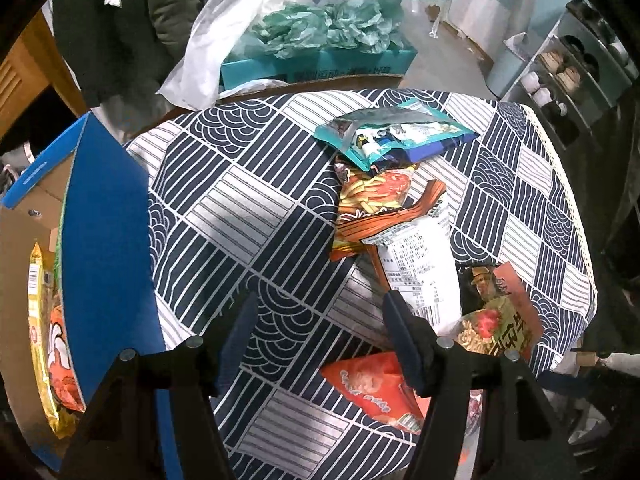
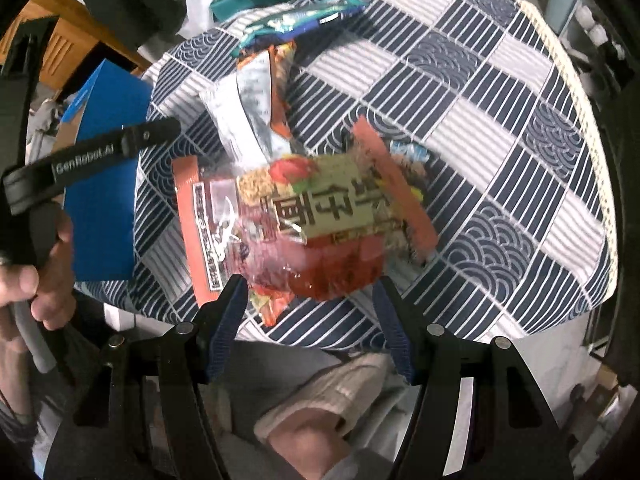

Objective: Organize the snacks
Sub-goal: 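Grasp the white printed bag with the left tool while the right tool grasps the shrimp noodle bag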

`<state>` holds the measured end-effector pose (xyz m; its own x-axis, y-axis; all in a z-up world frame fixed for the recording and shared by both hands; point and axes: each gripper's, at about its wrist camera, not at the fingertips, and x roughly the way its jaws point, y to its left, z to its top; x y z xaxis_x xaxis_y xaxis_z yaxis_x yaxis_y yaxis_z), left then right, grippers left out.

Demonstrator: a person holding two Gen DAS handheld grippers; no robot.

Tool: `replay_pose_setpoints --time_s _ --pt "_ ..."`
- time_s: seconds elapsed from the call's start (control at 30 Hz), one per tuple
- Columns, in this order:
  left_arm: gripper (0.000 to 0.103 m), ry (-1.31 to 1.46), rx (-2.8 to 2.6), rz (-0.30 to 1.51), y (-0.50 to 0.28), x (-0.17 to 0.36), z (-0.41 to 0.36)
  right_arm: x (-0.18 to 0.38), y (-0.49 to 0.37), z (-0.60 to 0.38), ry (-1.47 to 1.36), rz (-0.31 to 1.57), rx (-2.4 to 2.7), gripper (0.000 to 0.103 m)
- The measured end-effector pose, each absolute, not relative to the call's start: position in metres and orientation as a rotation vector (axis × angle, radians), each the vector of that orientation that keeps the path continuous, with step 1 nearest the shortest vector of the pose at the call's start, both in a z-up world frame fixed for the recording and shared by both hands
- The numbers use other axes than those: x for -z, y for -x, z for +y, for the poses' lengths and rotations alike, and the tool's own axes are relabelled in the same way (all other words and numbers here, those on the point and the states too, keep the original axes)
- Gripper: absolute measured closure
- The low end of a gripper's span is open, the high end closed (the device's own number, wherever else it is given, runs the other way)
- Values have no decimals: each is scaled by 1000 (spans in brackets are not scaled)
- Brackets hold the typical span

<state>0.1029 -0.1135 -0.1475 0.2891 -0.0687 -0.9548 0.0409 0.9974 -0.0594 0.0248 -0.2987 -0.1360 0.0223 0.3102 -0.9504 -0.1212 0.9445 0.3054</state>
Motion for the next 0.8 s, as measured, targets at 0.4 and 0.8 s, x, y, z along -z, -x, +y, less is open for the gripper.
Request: replay_pose_setpoints --time_s 0.4,0.8 --pt "37 -22 109 1332 -103 166 -131 172 -35 -298 -285 1610 -342 37" --pt "37 -63 207 1356 -89 172 -155 179 -75 -323 -305 1565 -205 37"
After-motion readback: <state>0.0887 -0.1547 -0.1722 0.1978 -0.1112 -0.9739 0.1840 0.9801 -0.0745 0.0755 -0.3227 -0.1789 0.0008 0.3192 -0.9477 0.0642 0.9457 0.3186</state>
